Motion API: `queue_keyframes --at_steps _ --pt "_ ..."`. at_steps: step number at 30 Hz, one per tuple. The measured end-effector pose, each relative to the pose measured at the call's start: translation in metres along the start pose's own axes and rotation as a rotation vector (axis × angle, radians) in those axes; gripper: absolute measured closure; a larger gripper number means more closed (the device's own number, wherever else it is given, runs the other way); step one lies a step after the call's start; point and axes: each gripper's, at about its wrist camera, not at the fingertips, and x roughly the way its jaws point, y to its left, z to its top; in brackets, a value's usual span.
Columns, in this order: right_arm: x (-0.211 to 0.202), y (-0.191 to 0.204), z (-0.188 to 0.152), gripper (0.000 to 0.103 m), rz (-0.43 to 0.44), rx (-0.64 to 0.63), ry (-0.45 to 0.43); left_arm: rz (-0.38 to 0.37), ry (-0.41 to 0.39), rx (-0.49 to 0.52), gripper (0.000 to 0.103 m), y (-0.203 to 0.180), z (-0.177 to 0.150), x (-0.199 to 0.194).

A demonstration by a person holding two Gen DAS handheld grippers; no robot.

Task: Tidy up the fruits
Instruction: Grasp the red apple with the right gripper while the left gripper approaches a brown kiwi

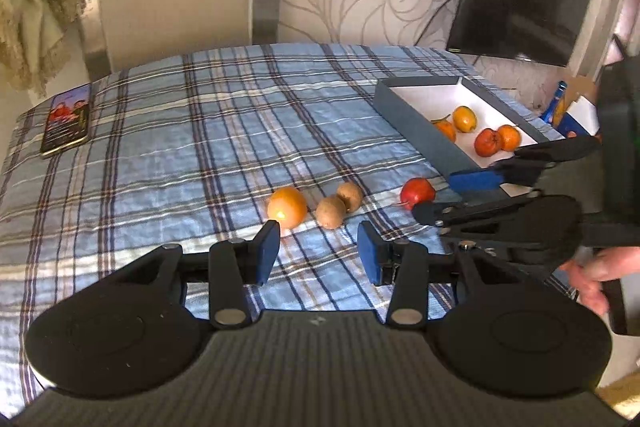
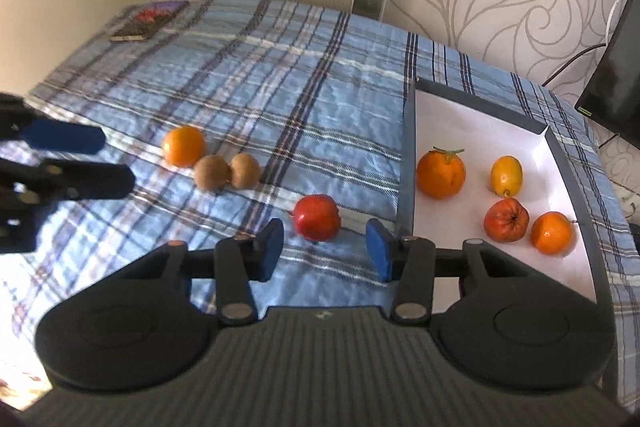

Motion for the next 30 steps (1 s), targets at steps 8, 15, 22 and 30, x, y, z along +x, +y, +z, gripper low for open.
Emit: queue_keyframes --at_steps 8,15,22,30 --pt "0.017 0.005 0.003 0.072 0.008 -0.038 0.049 -0.072 0.013 0.044 0.054 -0.001 0.003 0.013" --pt "0.005 -0.005 0.004 0.072 0.029 0.051 0.059 -0.086 0.004 0.110 0.055 -0.010 0.002 0.031" --pt "-0.025 -0.006 0.006 0.072 0.047 0.076 0.025 -0.068 0.023 0.127 0.055 -0.010 0.002 0.057" --pt "-0.051 -0.004 0.012 0.072 0.079 0.065 -0.016 -0.052 0.040 0.132 0.056 -0.011 0.001 0.075"
